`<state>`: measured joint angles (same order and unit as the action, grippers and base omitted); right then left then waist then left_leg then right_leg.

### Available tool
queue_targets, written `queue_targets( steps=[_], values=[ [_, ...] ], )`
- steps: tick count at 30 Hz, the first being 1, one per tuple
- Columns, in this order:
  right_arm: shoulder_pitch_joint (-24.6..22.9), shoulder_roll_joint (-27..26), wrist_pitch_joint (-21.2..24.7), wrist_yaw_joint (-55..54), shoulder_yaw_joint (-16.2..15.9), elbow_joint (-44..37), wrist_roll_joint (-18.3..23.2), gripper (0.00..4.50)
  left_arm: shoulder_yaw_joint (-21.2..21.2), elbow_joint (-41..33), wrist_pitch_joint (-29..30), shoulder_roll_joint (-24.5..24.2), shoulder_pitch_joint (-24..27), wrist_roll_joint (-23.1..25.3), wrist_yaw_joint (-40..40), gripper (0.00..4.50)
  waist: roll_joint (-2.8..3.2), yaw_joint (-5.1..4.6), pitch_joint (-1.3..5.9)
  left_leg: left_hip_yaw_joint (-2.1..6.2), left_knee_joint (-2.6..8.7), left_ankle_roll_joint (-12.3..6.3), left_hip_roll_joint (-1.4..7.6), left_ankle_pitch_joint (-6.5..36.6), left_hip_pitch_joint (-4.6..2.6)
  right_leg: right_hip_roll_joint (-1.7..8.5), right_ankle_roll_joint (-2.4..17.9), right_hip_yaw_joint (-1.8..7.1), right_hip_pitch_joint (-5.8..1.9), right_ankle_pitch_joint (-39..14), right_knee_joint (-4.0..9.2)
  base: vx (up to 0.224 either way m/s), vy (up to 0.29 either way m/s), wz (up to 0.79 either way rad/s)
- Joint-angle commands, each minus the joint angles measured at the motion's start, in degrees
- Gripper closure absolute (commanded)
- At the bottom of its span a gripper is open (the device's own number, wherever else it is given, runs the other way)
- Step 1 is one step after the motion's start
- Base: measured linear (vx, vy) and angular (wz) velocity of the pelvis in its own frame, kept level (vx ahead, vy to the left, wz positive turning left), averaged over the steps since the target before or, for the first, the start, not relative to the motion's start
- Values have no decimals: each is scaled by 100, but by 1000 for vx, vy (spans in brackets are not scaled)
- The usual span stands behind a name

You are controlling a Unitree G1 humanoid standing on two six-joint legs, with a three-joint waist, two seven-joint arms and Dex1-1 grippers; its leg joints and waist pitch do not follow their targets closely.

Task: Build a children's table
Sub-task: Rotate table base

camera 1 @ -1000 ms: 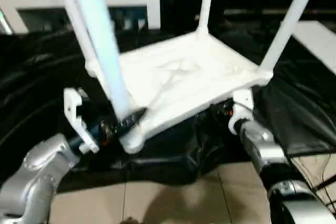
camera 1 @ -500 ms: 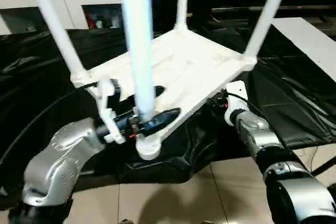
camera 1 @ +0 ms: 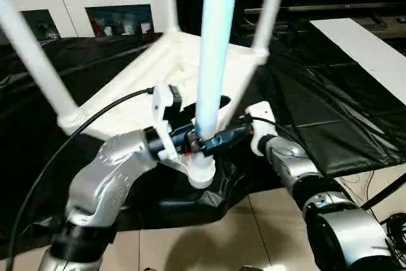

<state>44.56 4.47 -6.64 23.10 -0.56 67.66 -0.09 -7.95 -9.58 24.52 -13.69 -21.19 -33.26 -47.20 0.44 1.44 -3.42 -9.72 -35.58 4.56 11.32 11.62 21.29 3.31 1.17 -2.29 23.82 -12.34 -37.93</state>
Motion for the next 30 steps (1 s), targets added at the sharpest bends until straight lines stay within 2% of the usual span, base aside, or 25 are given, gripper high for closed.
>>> queue_targets(
  steps=[1, 4, 5, 9, 11, 13, 16, 18, 19, 24, 28, 30],
  values=[
    [210, -393, -169, 442, -294, -61, -102, 118, -384, 45, -68, 150, -242, 82, -143, 7, 8, 59, 388, -2, 394, -174, 118, 760, 10, 361, 1475, 243, -388, -343, 480, 0, 0, 0],
    [230, -441, -220, 528, -321, -15, -142, 118, -432, 179, -161, 236, -333, 154, -167, 7, 3, 73, 401, -10, 384, -249, 119, 659, -2, 359, 1541, 247, -386, -133, 463, 0, 0, 0],
    [256, -479, -264, 573, -331, 43, -191, 118, -473, 333, -270, 320, -406, 248, -193, 7, -5, 70, 397, -6, 389, -263, 117, 637, 14, 363, 1557, 241, -394, -111, 464, 0, 0, 0],
    [278, -520, -313, 572, -354, 69, -223, 118, -519, 553, -412, 452, -506, 370, -165, 7, 0, 79, 399, -5, 387, -290, 124, 643, 7, 378, 1565, 245, -399, -112, 466, 0, 0, 0],
    [291, -517, -350, 472, -374, 87, -268, 118, -524, 750, -535, 504, -587, 538, -44, 7, -24, 73, 393, -5, 393, -287, 124, 680, 10, 373, 1548, 242, -397, -183, 476, 0, 0, 0],
    [322, -457, -379, 138, -362, 151, -371, 118, -508, 1285, -858, 520, -793, 1055, 316, 7, -10, 79, 386, -5, 390, -282, 116, 736, -14, 365, 1499, 246, -380, -304, 511, 0, 0, 0],
    [322, -406, -395, 36, -317, 170, -380, 118, -463, 1508, -968, 458, -874, 1231, 462, 7, -18, 77, 398, 11, 399, -233, 123, 708, 7, 394, 1427, 244, -407, -338, 491, 0, 0, 0],
    [305, -244, -434, -23, -222, 180, -375, 118, -348, 2015, -1203, 246, -1052, 1606, 647, 7, -11, 93, 420, 1, 381, -291, 111, 566, -21, 366, 1453, 249, -391, -43, 473, 0, 0, 0],
    [290, -193, -448, -23, -195, 166, -362, 118, -315, 2117, -1259, 174, -1078, 1668, 641, 7, -15, 96, 418, 4, 386, -316, 112, 511, 2, 372, 1490, 243, -405, 98, 448, 0, 0, 0],
    [133, 92, -576, -116, 53, 20, -195, 118, -149, 2429, -1465, -163, -1096, 1769, 407, 7, -11, 110, 404, -3, 395, -263, 125, 702, -30, 388, 1502, 247, -383, -190, 474, 0, 0, 0],
    [42, 293, -583, -217, 195, -33, -83, 118, -125, 2627, -1647, -346, -1121, 1826, 219, 7, -17, 129, 407, -7, 394, -257, 110, 646, -16, 382, 1488, 246, -396, -112, 471, 0, 0, 0],
    [5, 432, -600, -346, 288, -40, -58, 118, -172, 2958, -1872, -481, -1197, 1975, 136, 7, -13, 129, 414, -10, 389, -263, 104, 607, -12, 375, 1494, 246, -392, -60, 469, 0, 0, 0]
  ],
)
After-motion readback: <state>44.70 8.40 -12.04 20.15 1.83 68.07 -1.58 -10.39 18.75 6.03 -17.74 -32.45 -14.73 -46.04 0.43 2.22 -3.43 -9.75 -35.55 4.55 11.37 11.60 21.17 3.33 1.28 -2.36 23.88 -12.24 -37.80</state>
